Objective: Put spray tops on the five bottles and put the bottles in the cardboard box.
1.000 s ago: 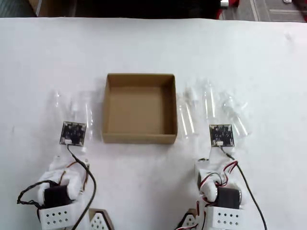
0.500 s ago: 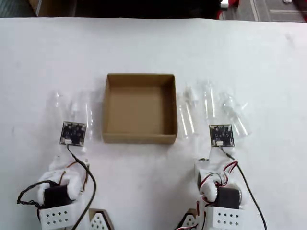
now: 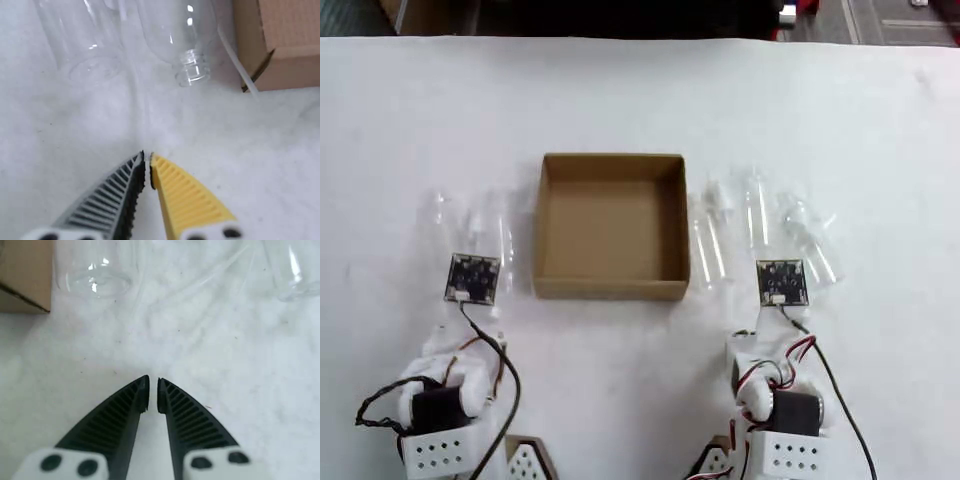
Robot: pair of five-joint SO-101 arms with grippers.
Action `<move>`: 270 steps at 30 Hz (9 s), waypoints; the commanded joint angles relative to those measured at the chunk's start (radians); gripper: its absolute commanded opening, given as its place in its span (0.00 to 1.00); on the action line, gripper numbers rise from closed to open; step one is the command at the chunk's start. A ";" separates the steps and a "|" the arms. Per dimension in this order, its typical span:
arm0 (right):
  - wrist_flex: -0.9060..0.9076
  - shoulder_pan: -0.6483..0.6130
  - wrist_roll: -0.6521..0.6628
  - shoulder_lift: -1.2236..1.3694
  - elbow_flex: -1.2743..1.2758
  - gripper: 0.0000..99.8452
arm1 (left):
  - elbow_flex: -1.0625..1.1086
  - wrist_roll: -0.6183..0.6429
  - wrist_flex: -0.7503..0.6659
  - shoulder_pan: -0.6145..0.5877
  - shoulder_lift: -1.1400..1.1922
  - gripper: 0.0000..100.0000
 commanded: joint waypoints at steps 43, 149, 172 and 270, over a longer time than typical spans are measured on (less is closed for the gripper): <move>0.004 0.010 0.009 -0.005 0.009 0.02 | -0.003 0.008 0.003 -0.001 -0.007 0.03; 0.004 -0.262 0.009 -0.005 0.009 0.02 | -0.003 0.008 0.003 0.004 -0.007 0.02; 0.004 -0.254 0.011 -0.005 0.009 0.02 | -0.003 0.008 0.003 0.004 -0.007 0.02; 0.004 -0.122 0.011 -0.005 0.009 0.02 | -0.982 -0.055 -0.230 0.415 0.831 0.02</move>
